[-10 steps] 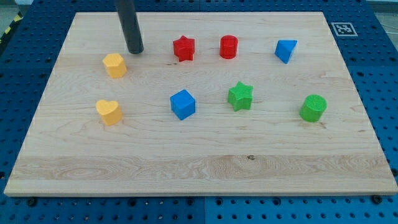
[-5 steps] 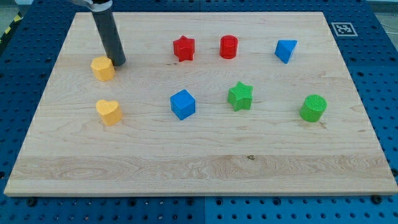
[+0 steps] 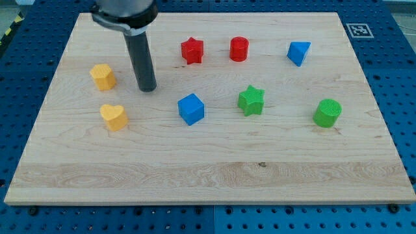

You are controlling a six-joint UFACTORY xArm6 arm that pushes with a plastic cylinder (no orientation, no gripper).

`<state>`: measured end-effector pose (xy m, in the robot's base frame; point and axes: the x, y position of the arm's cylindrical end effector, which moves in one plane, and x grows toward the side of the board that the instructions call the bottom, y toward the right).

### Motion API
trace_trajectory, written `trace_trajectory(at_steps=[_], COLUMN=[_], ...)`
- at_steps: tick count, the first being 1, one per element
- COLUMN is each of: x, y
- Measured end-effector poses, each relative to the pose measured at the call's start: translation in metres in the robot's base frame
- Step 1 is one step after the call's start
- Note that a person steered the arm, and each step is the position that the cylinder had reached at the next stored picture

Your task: Place the yellow hexagon at the center left side of the board

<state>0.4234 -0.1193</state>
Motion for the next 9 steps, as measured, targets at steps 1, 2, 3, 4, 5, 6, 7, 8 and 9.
trace_trajectory(at_steps=[1, 2, 3, 4, 5, 6, 7, 8, 9], x=[0.018, 0.013, -0.006, -0.025, -0.028, -0.025, -0.025, -0.025, -0.025], y=[-0.011, -0.021, -0.020, -0.015, -0.015, -0.015, -0.037, -0.053, -0.061])
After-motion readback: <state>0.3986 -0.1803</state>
